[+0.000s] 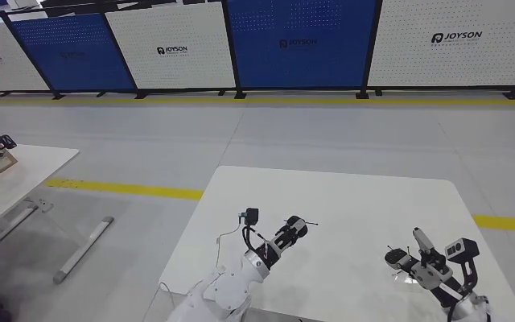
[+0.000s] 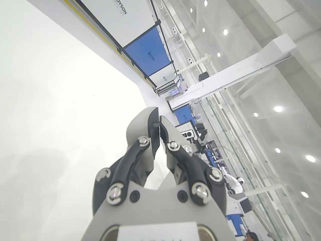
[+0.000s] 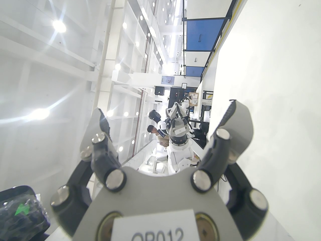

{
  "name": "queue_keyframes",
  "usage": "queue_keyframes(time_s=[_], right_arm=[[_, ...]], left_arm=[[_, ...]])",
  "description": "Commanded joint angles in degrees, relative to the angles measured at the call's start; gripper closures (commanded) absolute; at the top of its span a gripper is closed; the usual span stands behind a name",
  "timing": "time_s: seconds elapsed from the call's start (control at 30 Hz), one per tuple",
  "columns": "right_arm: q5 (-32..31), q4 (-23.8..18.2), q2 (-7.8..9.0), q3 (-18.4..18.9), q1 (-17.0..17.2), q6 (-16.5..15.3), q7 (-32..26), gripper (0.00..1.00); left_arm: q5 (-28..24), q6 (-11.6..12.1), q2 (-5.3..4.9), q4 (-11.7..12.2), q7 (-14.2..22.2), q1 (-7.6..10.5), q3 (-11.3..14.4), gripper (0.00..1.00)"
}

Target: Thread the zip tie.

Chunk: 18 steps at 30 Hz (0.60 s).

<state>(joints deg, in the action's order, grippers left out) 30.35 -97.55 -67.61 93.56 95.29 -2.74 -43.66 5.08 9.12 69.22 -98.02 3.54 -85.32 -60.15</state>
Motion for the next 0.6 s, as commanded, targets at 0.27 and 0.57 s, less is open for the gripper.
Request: queue_keyframes(time_s=[0.27,0.57], right_arm=[[0.0,0.0,0.0,0.0,0.0,0.0,0.0,0.0],[0.0,0.0,0.0,0.0,0.0,0.0,0.0,0.0]], left_arm=[[1.18,5.71,-0.9,2.23,8.89,-1.6,-0.24,1.0],[-2.83,6.71,-0.65,0.87,9.02,-1.2,0.27,1.0]])
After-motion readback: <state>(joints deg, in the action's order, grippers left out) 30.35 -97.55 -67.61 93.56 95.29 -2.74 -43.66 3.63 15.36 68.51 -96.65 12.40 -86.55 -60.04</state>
